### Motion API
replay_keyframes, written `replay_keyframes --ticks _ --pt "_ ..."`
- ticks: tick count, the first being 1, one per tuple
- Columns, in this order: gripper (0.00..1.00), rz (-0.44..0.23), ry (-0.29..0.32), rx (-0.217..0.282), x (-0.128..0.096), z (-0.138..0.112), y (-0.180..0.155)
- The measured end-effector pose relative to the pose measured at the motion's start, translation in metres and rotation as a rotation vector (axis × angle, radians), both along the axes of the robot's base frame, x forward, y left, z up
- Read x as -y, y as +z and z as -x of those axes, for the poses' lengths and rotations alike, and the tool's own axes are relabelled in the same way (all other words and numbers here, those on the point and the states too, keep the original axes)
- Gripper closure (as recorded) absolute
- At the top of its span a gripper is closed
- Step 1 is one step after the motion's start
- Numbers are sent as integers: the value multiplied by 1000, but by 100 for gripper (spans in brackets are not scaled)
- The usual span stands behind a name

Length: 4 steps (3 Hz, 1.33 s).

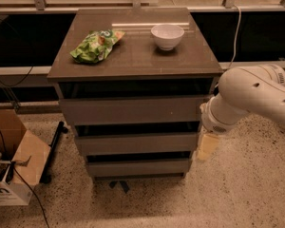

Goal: Open middle drawer

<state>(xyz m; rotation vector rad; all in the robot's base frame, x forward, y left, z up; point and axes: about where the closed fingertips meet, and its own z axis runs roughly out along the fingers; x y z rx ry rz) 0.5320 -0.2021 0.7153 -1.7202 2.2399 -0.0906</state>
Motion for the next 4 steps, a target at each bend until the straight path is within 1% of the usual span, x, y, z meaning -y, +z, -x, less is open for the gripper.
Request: replay_keyframes --ticks 1,2,3,4 --pt "0 -3 -31 -23 -7 -7 -8" --pt "0 -46 -30 -40 -19 -29 -29" --pt "0 -146 -39 -61 -25 -54 -71" --pt "0 -207 -55 -67 -24 -66 -92"
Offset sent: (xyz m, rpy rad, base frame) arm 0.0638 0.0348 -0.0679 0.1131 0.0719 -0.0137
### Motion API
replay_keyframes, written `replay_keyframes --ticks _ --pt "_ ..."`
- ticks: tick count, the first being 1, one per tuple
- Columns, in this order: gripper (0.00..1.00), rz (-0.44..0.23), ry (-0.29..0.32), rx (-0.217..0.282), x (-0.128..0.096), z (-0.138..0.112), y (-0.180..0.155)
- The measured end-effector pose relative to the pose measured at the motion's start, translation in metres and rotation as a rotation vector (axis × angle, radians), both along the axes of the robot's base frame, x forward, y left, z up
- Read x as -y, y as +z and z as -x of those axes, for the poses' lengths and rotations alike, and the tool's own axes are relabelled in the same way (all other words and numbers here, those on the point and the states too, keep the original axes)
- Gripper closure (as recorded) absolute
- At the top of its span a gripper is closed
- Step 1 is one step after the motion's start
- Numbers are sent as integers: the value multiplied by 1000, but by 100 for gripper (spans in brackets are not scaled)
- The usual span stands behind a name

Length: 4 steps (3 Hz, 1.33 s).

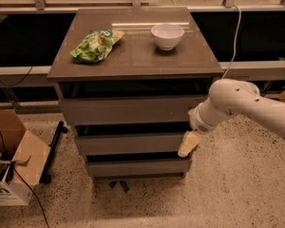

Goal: Open middle drawer

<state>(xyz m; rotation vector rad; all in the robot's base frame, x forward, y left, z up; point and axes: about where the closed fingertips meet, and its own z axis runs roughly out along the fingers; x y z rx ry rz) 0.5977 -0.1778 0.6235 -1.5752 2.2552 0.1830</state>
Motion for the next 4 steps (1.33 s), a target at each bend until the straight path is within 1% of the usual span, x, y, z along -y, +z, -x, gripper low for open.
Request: replay_keyframes --ticks 1,2,3,4 --pt "0 -50 -63 -11 12 -3 -30" --pt "0 -42 -117 -14 22 -5 -57" --pt "0 -42 -124 -12 23 -6 -59" --pt "0 -26 -120 -14 19 -11 -79"
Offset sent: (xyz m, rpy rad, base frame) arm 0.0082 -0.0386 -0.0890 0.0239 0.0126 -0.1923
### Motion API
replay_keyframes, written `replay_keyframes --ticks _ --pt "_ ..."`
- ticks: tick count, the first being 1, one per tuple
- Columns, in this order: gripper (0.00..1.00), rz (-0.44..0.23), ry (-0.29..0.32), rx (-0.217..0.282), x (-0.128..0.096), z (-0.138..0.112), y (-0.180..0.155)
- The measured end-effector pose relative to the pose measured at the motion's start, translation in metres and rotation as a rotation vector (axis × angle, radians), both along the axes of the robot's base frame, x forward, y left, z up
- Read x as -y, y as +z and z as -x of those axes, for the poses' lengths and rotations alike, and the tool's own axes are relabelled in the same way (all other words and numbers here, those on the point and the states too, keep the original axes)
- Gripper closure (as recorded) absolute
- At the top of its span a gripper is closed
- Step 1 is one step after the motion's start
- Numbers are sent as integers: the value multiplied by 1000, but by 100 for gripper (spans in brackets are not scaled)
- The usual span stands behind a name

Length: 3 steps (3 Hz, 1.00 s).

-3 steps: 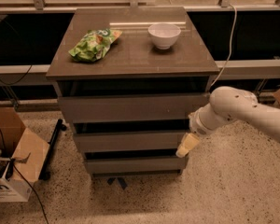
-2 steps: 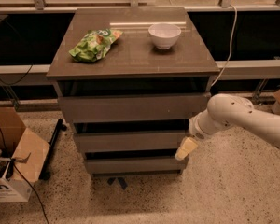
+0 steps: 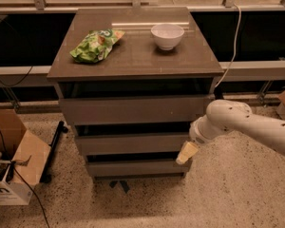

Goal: Open middle drawer

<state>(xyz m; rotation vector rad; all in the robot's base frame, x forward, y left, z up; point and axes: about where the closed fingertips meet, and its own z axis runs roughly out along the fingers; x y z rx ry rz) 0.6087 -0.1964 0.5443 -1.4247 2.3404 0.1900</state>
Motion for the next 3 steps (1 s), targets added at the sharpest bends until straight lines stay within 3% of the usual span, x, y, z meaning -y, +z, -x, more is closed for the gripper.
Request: replay_keyframes --ticks 3 --pt "0 -213 50 -28 -35 -43 -77"
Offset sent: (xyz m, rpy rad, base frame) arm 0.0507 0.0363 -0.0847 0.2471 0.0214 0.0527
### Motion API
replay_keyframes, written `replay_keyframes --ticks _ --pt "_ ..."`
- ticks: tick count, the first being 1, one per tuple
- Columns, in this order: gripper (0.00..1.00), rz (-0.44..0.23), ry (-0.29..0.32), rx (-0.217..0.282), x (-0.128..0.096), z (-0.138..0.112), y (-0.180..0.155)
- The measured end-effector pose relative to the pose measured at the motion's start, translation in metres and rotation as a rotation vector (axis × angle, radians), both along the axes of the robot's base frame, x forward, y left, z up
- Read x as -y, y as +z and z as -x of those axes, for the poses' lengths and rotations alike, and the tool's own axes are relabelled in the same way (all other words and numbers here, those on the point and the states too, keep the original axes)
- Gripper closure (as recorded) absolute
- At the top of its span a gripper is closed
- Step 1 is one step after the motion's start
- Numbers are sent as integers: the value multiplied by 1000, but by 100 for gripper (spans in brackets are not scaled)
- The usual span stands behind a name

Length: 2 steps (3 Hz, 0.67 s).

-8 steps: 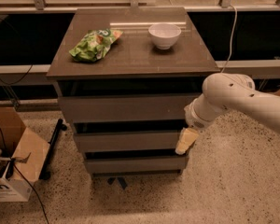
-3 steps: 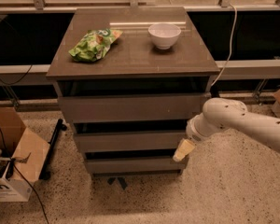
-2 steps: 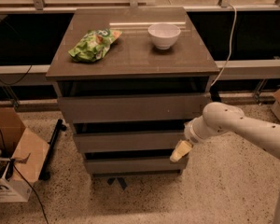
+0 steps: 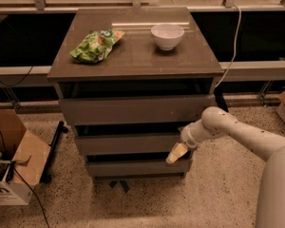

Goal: Open middle drawer

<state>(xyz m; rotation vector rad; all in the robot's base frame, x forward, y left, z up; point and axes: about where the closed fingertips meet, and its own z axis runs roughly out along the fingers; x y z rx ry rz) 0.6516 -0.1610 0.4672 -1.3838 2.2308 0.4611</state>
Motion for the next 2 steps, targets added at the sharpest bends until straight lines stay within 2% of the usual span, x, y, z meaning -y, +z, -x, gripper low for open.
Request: replay_keyframes --ticks 1,2 --pt "0 -34 9 -20 -3 -14 -19" --pt "16 -56 -7 -44 4 -19 -31"
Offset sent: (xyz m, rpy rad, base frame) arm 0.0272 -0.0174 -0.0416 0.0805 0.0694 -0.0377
